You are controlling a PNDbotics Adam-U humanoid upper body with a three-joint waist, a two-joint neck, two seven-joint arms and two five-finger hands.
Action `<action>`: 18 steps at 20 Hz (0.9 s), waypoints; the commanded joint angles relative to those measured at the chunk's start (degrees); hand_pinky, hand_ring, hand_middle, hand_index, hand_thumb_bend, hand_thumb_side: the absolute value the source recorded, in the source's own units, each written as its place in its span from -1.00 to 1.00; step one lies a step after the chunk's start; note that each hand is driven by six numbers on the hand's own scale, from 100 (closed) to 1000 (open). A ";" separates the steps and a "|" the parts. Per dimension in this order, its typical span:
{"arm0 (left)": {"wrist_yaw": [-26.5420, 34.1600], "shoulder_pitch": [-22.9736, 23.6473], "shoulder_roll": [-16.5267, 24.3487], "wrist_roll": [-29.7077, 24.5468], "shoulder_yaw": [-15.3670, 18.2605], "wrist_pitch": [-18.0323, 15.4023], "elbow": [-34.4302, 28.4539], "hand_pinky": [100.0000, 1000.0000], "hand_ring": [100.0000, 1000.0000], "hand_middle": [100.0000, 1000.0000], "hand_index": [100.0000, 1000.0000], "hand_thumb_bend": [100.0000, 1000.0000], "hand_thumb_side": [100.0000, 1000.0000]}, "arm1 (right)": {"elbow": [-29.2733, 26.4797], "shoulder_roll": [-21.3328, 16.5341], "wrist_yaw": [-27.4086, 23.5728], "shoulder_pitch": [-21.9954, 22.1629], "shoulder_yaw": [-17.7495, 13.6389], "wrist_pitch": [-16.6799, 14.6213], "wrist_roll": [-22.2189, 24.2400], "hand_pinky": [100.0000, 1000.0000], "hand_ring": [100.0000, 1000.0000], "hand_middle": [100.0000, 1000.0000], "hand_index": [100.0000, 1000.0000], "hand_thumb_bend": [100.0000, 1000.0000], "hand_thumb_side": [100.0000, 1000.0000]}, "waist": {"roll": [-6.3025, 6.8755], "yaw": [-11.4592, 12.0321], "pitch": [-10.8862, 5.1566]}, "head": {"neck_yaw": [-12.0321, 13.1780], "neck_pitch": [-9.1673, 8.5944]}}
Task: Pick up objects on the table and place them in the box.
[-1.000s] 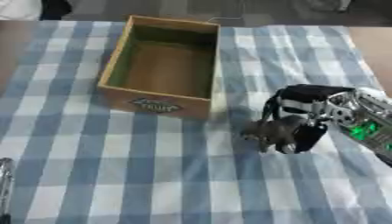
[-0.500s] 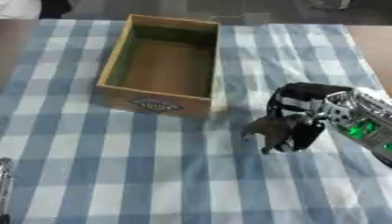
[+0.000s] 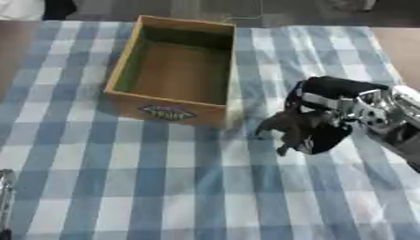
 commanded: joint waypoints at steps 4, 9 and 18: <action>0.08 -0.59 0.81 -0.23 0.05 -0.06 -1.07 0.58 0.18 0.25 0.58 -1.00 0.27 | -3.06 -2.19 2.35 -2.60 -2.22 3.30 2.06 0.43 0.49 -0.35 -0.24 -1.00 -0.98 | -0.04 -0.11 -1.37 | 0.08 -0.83; 0.04 -0.43 0.85 -0.28 0.06 -0.04 -1.07 0.58 0.18 0.25 0.58 -1.00 0.26 | -3.45 -1.97 5.27 -5.65 -2.58 2.12 2.93 0.46 0.51 -0.34 -0.23 -1.00 -1.00 | -0.15 -0.12 -1.56 | 0.17 -0.61; 0.05 -0.15 0.85 -0.29 0.10 0.03 -1.07 0.58 0.18 0.24 0.57 -1.00 0.27 | -1.03 0.61 9.61 -11.54 -3.39 -1.06 4.66 0.48 0.52 -0.36 -0.24 -1.00 -1.00 | -0.24 -0.10 -1.84 | 0.24 -0.51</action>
